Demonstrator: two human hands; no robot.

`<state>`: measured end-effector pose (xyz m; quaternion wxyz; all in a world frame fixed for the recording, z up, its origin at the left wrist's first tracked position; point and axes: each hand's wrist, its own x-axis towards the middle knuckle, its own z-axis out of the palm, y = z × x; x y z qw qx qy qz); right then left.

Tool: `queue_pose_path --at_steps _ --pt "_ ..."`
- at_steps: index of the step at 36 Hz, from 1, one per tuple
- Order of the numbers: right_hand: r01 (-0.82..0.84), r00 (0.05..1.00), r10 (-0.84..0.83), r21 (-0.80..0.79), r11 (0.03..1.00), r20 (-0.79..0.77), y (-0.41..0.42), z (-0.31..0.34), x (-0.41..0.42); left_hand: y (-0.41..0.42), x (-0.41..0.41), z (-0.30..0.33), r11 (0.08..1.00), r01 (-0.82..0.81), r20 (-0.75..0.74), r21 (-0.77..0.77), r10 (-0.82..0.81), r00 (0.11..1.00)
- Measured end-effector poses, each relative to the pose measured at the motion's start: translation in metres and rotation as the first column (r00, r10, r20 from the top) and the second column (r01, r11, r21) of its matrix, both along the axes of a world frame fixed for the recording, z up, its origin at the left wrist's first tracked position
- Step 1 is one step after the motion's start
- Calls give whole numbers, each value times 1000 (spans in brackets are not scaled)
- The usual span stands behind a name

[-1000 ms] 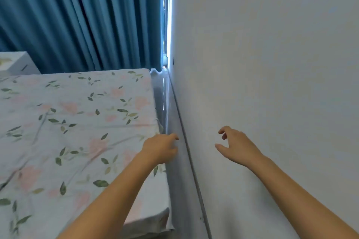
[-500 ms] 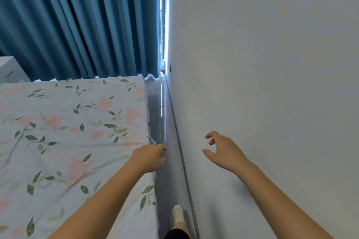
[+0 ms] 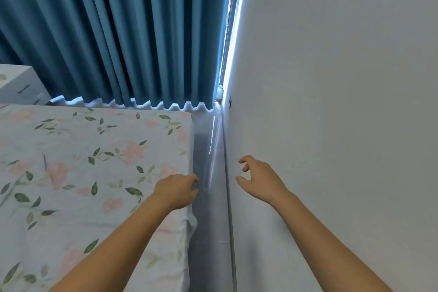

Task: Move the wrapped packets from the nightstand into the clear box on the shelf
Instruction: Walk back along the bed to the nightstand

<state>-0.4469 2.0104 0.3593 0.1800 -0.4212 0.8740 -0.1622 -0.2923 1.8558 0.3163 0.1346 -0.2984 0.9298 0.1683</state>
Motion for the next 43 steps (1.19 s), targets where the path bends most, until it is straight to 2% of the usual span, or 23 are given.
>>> queue_pose_path --at_steps 6,16,24,36,43 --pt "-37 999 38 18 999 -26 -77 4 -65 -76 -52 5 999 -30 3 22 29 1000" --pt "-28 998 29 24 999 -53 -217 1 -214 -228 -181 11 999 -39 -25 -38 38 999" --pt "12 999 -10 -43 999 34 -353 -1 -345 -355 -319 14 994 -109 -88 -27 106 991" --pt "-23 998 24 -1 1000 54 -504 -4 -465 -496 -456 9 991 -126 -100 46 130 986" --pt "-53 998 51 31 998 46 -603 -21 -546 -604 -535 0 991 -130 -114 19 132 985"
